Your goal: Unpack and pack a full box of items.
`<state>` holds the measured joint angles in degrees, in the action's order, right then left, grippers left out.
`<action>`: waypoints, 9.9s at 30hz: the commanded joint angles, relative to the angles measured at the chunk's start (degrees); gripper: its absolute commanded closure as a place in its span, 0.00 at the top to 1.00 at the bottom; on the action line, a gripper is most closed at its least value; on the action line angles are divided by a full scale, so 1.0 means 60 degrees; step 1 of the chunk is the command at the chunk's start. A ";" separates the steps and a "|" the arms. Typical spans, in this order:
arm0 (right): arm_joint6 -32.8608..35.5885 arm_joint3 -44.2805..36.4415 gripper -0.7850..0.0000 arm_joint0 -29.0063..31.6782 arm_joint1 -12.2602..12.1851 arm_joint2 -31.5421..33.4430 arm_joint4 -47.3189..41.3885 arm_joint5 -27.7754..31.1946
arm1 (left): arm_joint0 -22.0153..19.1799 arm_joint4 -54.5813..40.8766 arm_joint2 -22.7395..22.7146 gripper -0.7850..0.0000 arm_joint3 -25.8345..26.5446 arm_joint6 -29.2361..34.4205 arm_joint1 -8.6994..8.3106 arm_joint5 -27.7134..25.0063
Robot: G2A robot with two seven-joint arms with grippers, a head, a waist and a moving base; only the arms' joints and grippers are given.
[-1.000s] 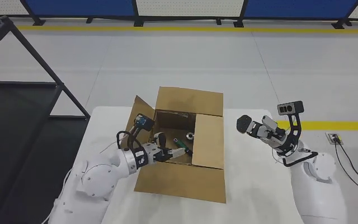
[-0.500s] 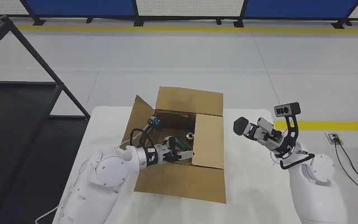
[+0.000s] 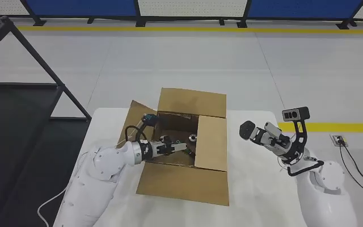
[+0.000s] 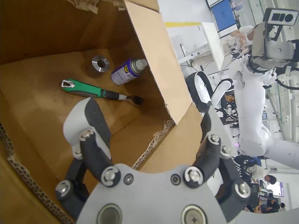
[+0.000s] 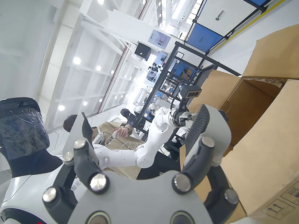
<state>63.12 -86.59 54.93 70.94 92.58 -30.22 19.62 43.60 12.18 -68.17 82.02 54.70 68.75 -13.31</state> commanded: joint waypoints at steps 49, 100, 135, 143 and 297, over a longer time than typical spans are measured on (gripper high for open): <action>0.1931 -0.0454 1.00 0.0867 -0.0657 0.0132 -0.0835 0.0631 | -0.3357 -0.3388 0.3211 1.00 -0.4244 -0.0812 0.1525 -0.0015; 0.0958 -0.2871 1.00 0.1863 -0.1152 -0.0467 0.2101 0.0775 | -0.4121 -0.2614 0.4485 1.00 -0.3130 -0.2308 0.2461 -0.0004; -0.0389 -0.3350 1.00 0.2393 -0.1537 -0.0278 0.3087 0.0094 | -0.4294 -0.2568 0.4222 1.00 -0.4107 -0.1796 0.2983 -0.0506; -0.0757 -0.3513 1.00 0.2550 -0.1604 -0.0204 0.3217 0.0035 | -0.4037 -0.2527 0.3894 1.00 -0.3885 -0.1698 0.2920 -0.0493; -0.2006 -0.0501 1.00 0.0632 -0.2124 -0.1738 0.4431 -0.2936 | 0.3278 0.1790 -0.1933 1.00 0.2587 -0.7718 0.1815 0.4311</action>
<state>50.96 -89.62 58.75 58.23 82.18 -3.73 2.11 63.25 22.92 -79.77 97.54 8.40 79.64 12.57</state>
